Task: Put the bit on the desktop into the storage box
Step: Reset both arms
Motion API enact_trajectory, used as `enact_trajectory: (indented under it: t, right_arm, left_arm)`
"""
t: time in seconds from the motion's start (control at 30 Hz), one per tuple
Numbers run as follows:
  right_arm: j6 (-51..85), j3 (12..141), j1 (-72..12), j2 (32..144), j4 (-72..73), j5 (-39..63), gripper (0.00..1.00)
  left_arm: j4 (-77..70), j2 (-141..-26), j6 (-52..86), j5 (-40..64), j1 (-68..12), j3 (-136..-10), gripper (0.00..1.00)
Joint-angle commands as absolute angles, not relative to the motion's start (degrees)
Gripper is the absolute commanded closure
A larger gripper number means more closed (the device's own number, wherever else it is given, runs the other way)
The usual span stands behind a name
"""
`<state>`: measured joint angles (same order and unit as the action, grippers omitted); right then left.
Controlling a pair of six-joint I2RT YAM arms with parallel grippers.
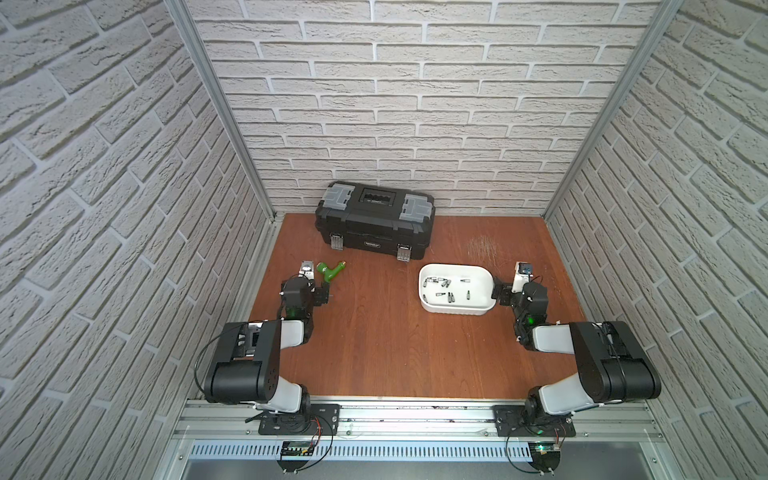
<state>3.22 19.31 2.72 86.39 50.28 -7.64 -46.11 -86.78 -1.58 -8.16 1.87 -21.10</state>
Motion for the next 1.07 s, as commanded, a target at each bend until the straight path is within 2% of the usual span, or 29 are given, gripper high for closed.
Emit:
enact_trajectory:
  t: [0.0,0.13,1.03]
  right_arm:
    - [3.65,20.21,2.44,86.31,51.5,-7.82,0.01]
    - [3.59,20.3,2.2,86.31,51.25,-7.92,0.01]
    - [2.86,20.9,1.19,86.31,50.4,-9.93,0.01]
  left_arm:
    - [-51.06,-87.97,0.56,-4.26,3.33,-20.97,0.02]
    - [-48.26,-88.5,1.21,-1.64,4.61,-22.73,0.02]
    - [-49.01,-88.78,0.79,-2.88,4.02,-22.59,0.02]
